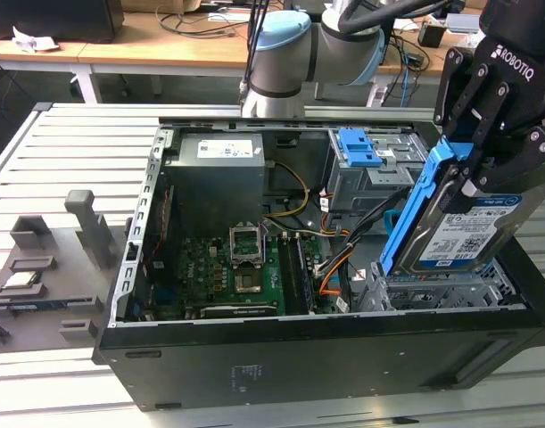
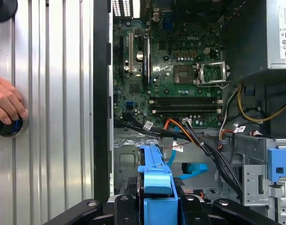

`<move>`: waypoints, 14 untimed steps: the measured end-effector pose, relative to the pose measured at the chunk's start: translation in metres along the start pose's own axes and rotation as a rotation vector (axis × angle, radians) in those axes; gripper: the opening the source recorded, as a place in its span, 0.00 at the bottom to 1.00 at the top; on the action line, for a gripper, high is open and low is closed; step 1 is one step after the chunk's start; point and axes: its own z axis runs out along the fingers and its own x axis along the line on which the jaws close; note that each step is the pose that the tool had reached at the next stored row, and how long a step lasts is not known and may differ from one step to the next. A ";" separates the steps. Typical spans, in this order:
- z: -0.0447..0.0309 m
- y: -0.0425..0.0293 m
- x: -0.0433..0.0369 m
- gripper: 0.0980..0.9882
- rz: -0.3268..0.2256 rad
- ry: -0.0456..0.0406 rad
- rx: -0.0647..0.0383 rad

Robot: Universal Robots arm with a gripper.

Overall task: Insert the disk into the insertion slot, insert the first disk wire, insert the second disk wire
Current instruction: 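Insert the disk into the insertion slot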

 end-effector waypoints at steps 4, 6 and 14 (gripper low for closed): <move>0.0049 -0.0018 -0.0020 0.30 0.000 0.0015 0.000; 0.0069 -0.0032 -0.0042 0.30 0.000 0.0029 0.000; 0.0161 -0.0042 -0.0052 0.30 0.000 0.0073 0.000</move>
